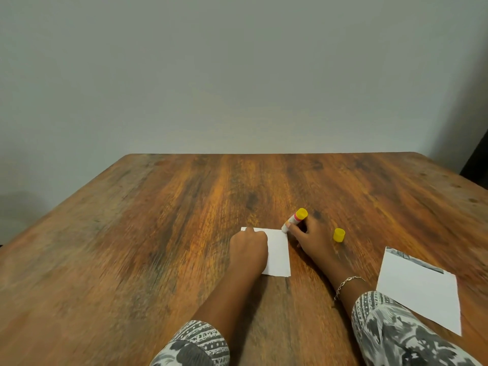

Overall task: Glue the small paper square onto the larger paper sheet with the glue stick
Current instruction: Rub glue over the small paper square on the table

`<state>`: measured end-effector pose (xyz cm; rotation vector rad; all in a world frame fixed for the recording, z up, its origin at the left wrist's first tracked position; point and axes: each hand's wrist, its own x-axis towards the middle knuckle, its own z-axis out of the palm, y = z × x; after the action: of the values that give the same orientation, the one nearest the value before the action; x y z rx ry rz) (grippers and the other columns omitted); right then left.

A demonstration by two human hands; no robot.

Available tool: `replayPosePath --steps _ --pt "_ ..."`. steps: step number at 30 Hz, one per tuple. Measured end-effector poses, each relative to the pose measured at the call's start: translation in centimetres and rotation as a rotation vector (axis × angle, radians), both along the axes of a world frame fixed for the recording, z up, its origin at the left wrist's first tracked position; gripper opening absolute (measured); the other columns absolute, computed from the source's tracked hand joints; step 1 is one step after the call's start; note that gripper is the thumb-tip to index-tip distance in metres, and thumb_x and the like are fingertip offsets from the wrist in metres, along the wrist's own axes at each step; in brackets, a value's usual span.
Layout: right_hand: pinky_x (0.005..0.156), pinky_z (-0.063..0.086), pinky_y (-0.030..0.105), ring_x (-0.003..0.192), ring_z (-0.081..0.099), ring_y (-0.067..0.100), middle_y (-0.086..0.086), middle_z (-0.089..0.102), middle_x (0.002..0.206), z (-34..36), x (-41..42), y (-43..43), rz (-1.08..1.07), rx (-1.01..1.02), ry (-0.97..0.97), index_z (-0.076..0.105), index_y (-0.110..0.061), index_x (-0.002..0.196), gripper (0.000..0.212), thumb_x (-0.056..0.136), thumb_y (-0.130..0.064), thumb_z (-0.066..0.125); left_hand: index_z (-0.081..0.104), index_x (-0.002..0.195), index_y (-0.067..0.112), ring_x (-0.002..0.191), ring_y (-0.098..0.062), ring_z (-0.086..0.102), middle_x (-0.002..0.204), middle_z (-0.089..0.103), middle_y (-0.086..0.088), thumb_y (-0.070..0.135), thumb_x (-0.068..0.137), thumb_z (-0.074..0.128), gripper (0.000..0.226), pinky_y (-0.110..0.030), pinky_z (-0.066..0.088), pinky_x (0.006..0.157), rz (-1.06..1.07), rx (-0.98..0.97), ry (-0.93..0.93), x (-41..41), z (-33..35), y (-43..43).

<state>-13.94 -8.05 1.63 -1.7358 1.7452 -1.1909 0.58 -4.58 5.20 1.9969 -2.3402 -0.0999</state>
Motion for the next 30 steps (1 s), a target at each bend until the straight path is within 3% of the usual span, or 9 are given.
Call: replayPosePath --steps 12,17,30 --pt "0.062 0.045 0.032 0.069 0.056 0.017 0.007 0.062 0.079 -0.23 -0.24 0.44 0.018 -0.006 0.012 0.060 -0.003 0.087 0.020 0.085 -0.022 0.059 0.056 0.122 0.014 0.108 -0.025 0.057 0.123 0.058 -0.011 0.023 0.092 0.051 0.031 -0.031 0.048 0.086 -0.039 -0.037 -0.069 0.11 0.11 -0.07" --pt "0.056 0.039 0.022 0.065 0.053 0.009 0.002 0.060 0.077 -0.25 -0.31 0.65 0.014 -0.002 -0.007 0.059 -0.009 0.087 0.014 0.086 -0.023 0.058 0.055 0.123 0.015 0.107 -0.024 0.055 0.121 0.057 -0.010 0.022 0.093 0.049 0.031 -0.030 0.046 0.083 -0.078 -0.054 -0.102 0.19 0.11 0.09" --pt "0.062 0.044 0.027 0.070 0.055 0.015 0.005 0.062 0.081 0.05 -0.21 0.94 0.026 -0.023 0.045 0.061 -0.006 0.088 0.015 0.086 -0.021 0.059 0.051 0.128 0.019 0.108 -0.026 0.054 0.124 0.053 -0.012 0.023 0.093 0.050 0.035 -0.032 0.047 0.085 -0.114 -0.027 -0.106 0.17 -0.17 -0.16"
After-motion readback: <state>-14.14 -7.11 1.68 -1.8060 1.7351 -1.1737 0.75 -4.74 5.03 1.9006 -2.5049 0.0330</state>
